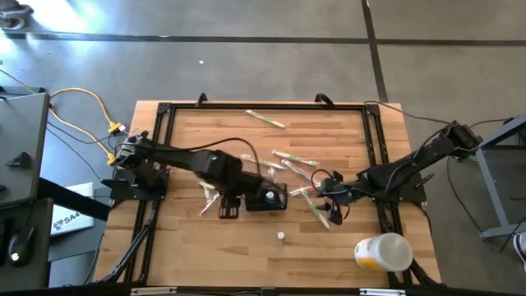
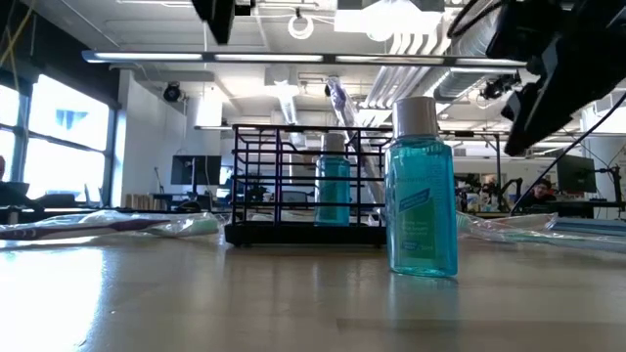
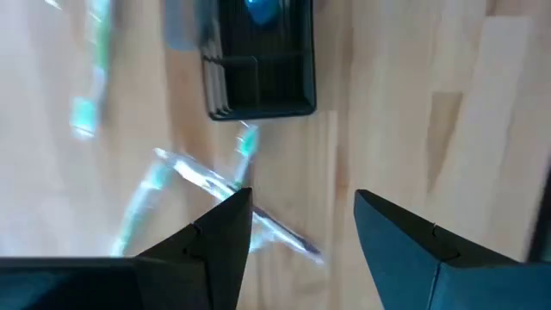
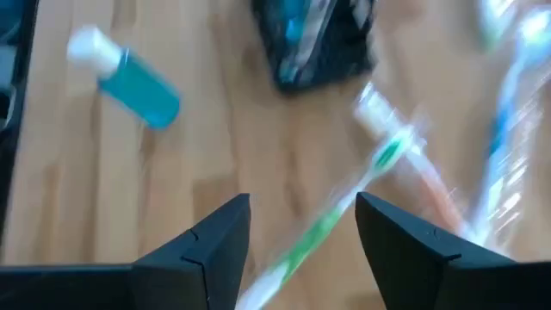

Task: Pick & Place toothbrushing station
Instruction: Put the green toothbrush into the wire organizer

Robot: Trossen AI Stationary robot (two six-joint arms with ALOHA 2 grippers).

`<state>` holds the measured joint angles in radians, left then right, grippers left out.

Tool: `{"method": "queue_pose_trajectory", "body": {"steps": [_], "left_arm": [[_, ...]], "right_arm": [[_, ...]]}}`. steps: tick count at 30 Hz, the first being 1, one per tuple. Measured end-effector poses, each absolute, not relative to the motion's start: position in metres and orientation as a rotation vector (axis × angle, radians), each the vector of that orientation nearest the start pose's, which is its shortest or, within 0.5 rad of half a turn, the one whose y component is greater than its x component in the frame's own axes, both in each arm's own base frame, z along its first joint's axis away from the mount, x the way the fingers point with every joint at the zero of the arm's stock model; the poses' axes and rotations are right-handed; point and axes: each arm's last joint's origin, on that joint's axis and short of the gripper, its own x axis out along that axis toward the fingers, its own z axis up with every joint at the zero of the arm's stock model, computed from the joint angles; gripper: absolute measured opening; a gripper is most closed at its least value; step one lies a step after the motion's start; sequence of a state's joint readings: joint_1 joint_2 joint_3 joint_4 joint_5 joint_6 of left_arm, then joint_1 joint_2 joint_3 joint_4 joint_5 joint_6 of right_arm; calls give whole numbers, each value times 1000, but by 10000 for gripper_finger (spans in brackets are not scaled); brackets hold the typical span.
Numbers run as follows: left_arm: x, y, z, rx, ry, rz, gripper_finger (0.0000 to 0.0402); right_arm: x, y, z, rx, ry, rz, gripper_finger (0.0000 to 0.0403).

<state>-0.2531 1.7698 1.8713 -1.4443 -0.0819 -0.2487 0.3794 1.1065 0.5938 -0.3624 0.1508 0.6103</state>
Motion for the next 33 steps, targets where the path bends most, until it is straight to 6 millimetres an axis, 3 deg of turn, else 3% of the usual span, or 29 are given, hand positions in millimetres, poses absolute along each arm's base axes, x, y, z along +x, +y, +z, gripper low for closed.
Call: {"method": "queue_pose_trajectory", "body": {"steps": [3,8,18,27,33], "left_arm": [[317,-92,365,97,1216,-13,198],[315,-106,367,176,1175,-102,198],[307,-105,370,150,1182,-80,198],[258,-87,358,44,976,-86,198],[228,-77,331,3,760,-142,198]], "right_arm": [[196,68,196,389,897,-51,204],[200,64,186,406,954,-87,194],[208,65,172,409,1013,-115,174],[212,66,174,439,973,-116,224],[212,65,172,453,971,-160,224]]}}
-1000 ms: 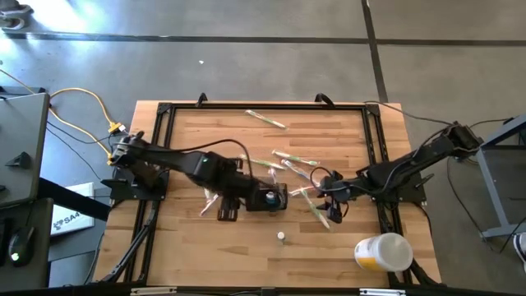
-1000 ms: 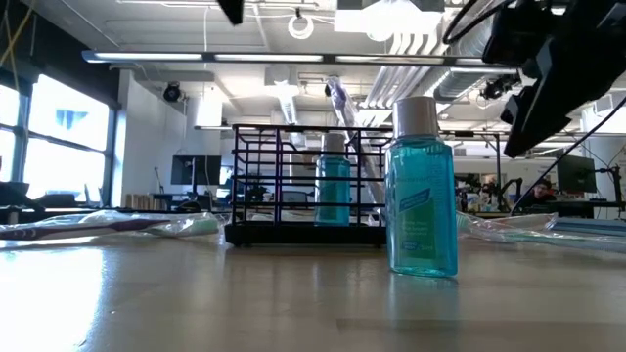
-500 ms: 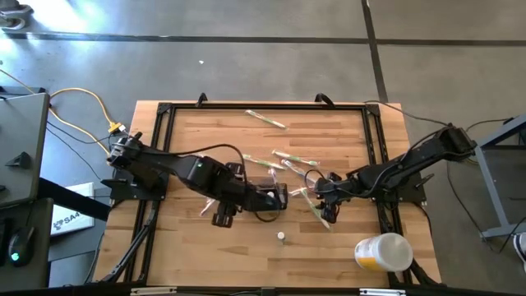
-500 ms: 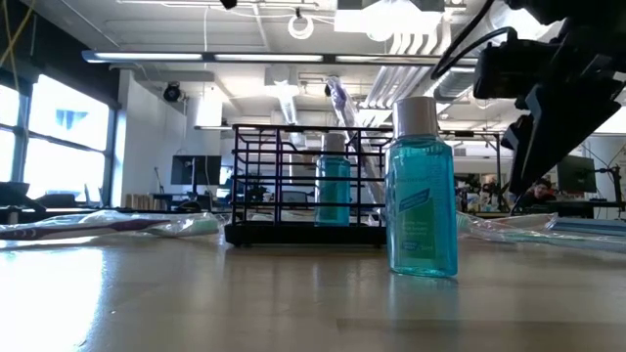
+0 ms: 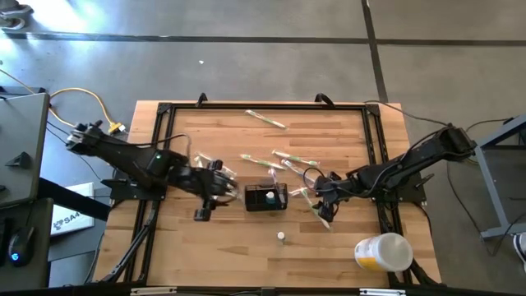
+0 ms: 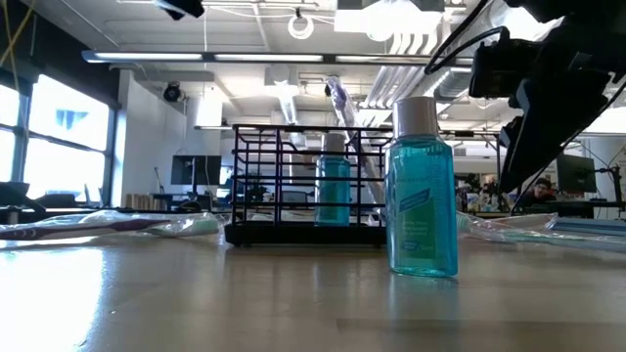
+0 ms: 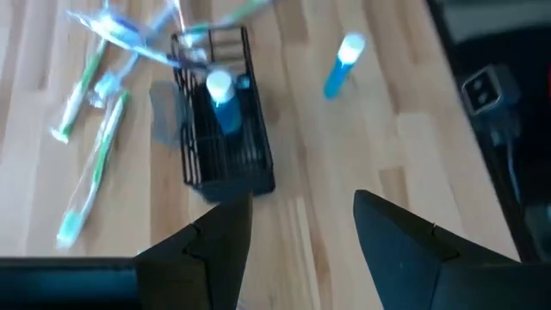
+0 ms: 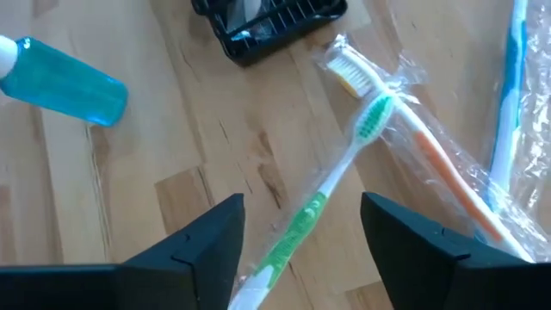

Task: Pick & Place toothbrushing station
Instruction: Put the green toothbrush into the wire organizer

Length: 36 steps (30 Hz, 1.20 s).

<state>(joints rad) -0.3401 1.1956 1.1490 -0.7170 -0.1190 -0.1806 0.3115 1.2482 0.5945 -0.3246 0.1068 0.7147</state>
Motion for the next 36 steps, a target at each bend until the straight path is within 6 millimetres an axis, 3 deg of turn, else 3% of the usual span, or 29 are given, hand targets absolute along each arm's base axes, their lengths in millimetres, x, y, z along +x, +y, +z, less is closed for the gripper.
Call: {"method": "queue_pose_trajectory", "body": {"steps": [7,12,19,24,29,36], "left_arm": [[232,-75,279,-41,474,-68,198],[238,-74,250,-84,479,-44,198],[239,-80,255,-163,431,-56,198],[233,-96,255,-174,433,-81,198],[230,-113,248,-162,426,-10,198],[240,-130,234,-144,404,16,198]], "right_arm": [[215,64,165,461,945,-281,203],[220,62,157,449,946,-327,184],[230,65,146,474,929,-334,175],[233,65,141,464,918,-364,175],[232,68,141,508,925,-373,174],[230,69,140,522,932,-387,174]]}}
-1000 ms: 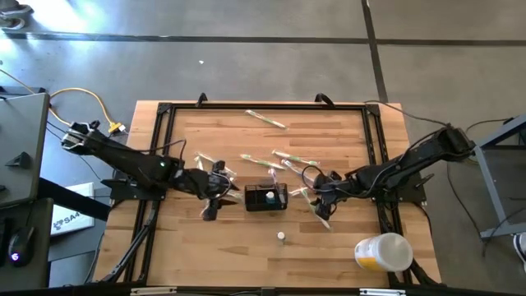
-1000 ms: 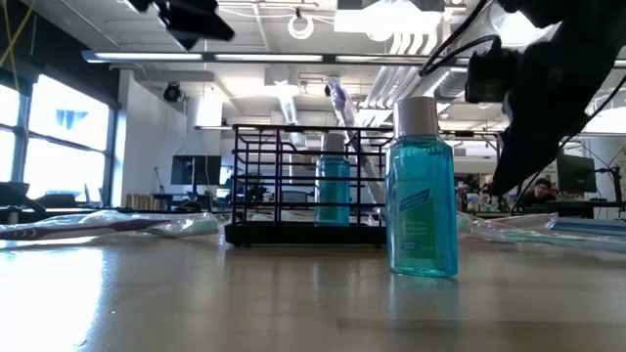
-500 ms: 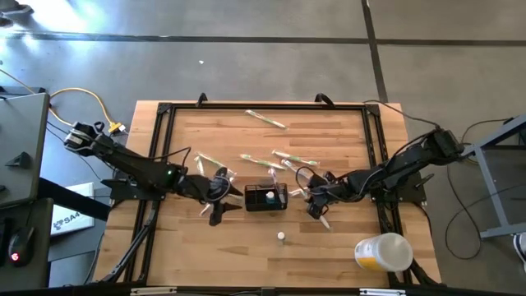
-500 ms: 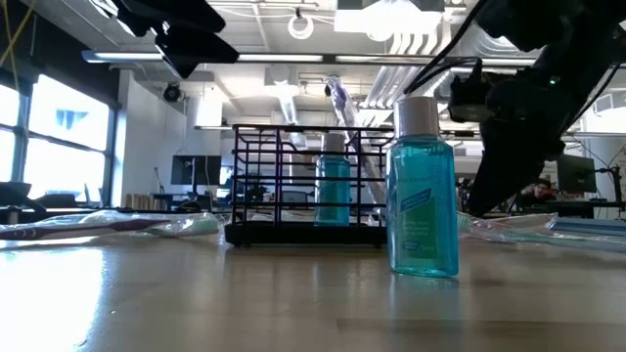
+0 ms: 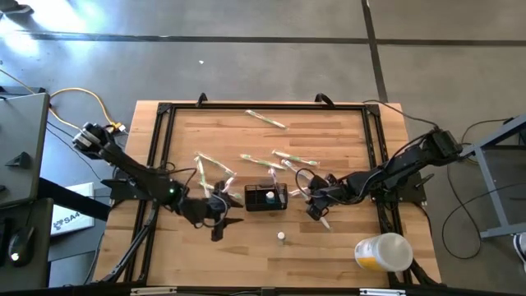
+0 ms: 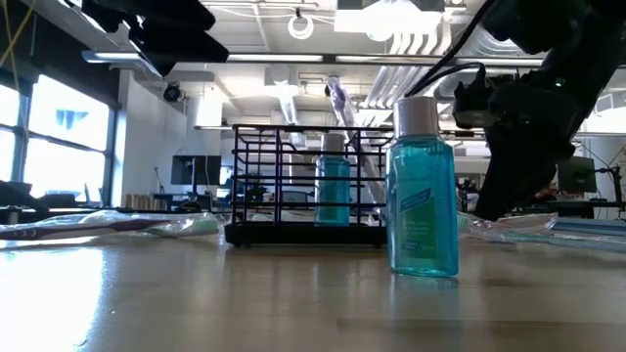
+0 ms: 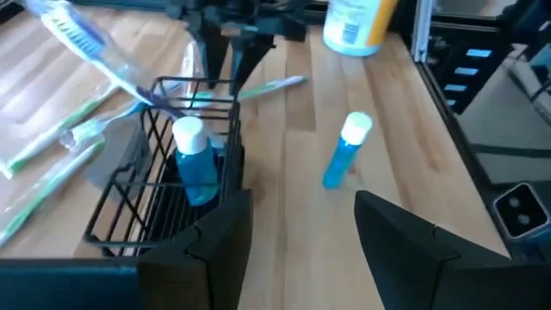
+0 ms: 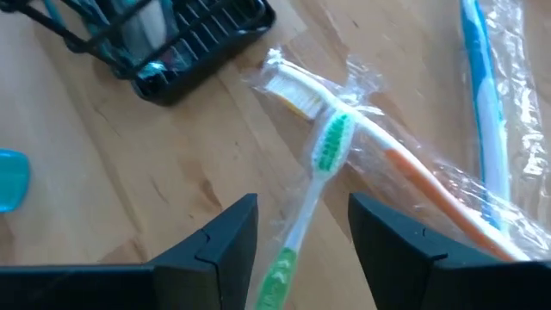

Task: Pick & Place toothbrushing station
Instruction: Put the green toothbrush into the wire organizer

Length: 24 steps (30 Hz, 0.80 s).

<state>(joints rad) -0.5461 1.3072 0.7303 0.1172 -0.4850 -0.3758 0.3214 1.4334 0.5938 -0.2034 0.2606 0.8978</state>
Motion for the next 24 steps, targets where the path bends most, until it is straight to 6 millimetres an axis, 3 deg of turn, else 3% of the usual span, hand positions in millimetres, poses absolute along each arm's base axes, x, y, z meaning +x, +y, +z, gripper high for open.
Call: {"method": "queue_pose_trajectory", "body": {"steps": [6,17,24], "left_arm": [[246,-133,222,-143,436,34,198],[247,-134,222,-151,425,32,198],[248,-135,223,-211,426,8,198]], "right_arm": [[231,69,139,562,931,-411,174],[237,73,113,535,986,-461,174],[238,76,110,504,963,-479,172]]}}
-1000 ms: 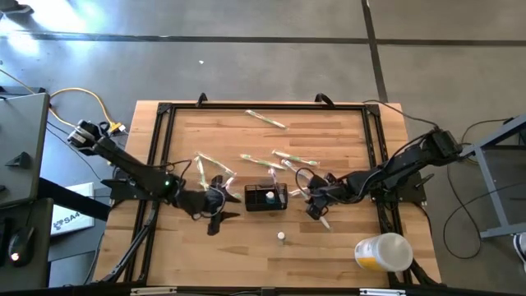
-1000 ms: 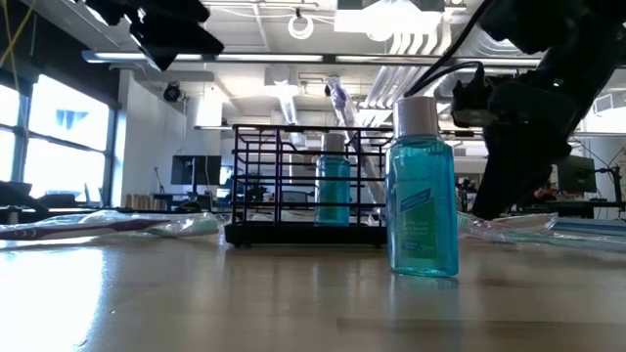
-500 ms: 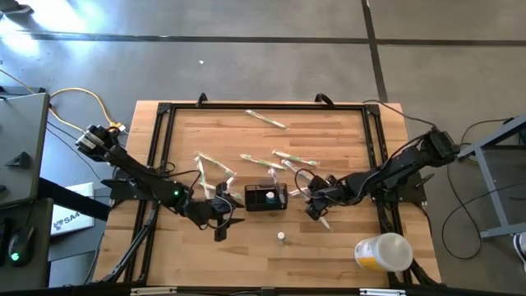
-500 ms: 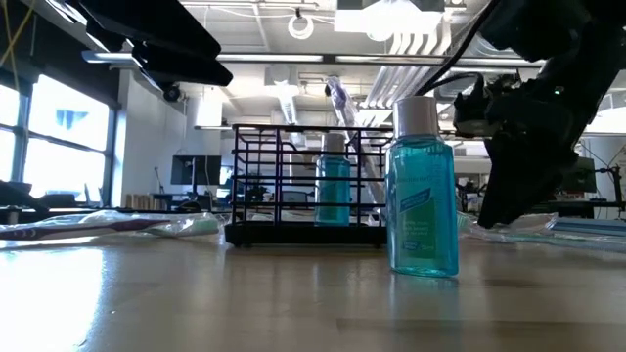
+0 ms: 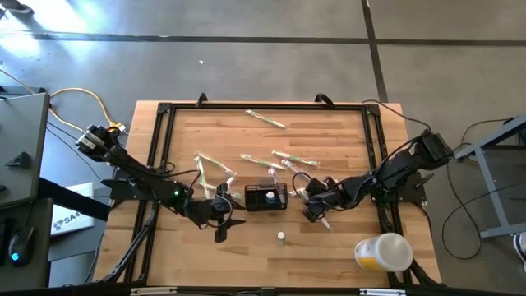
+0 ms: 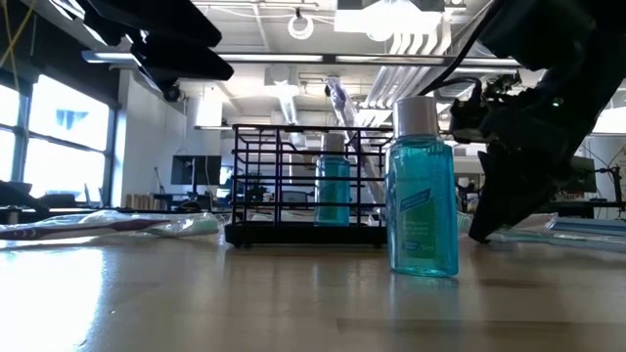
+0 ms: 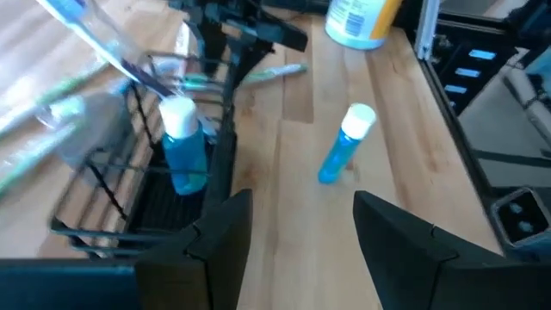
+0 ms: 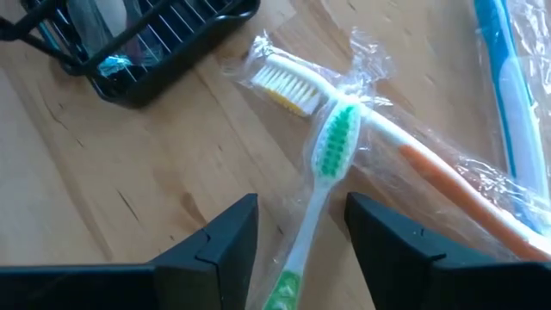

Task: Pick & Place toothbrushing station
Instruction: Put the green toothbrush into the wire organizer

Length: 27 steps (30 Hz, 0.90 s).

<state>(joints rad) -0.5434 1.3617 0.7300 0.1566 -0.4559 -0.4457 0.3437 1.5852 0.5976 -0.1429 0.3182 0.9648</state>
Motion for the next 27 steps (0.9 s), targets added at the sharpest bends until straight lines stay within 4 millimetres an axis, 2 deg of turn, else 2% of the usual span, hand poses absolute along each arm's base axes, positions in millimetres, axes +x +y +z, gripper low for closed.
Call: {"method": "queue_pose_trajectory", "body": {"steps": [8,16,23,27], "left_arm": [[249,-135,220,-215,429,14,198],[252,-137,215,-222,435,23,198],[253,-138,210,-256,466,13,198],[253,-139,211,-260,455,10,198]], "right_arm": [[235,81,109,443,967,-456,119],[234,82,109,436,972,-460,18],[234,82,110,431,972,-452,10],[233,88,119,421,983,-428,9]]}}
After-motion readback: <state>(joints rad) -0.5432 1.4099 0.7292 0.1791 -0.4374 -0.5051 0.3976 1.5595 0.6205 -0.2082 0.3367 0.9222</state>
